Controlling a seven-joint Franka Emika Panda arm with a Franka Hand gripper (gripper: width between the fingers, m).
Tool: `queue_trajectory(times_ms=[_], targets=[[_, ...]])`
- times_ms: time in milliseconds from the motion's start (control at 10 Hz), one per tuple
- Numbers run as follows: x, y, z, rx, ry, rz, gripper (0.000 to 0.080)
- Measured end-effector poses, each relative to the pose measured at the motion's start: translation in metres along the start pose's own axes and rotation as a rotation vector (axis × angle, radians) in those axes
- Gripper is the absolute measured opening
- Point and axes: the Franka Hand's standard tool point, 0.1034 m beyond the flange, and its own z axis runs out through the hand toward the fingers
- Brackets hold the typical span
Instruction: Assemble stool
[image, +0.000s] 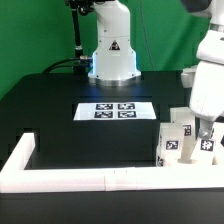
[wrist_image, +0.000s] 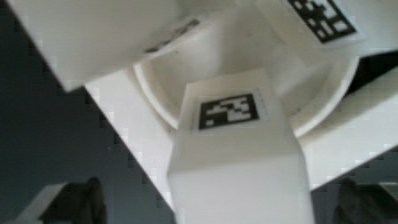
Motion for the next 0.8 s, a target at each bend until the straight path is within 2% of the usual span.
queue_trajectory(times_ms=[300,500,600,700,800], targets=[[0.0020,-0.0026,0.0054,-0.001,0.002,0.045,0.0649],[0.0013,-0.0022,0.0058,-0.001,0.002,0.078,0.0390],[0.0020,-0.0019,0.0049,0.000,0.004,0.150,0.0390],[0.0017,-0.0016,0.0049,0.000,0.004,0.219,0.0340],[0.0014,-0.0010,0.0048,-0.001,0.004,0.302,0.0340]])
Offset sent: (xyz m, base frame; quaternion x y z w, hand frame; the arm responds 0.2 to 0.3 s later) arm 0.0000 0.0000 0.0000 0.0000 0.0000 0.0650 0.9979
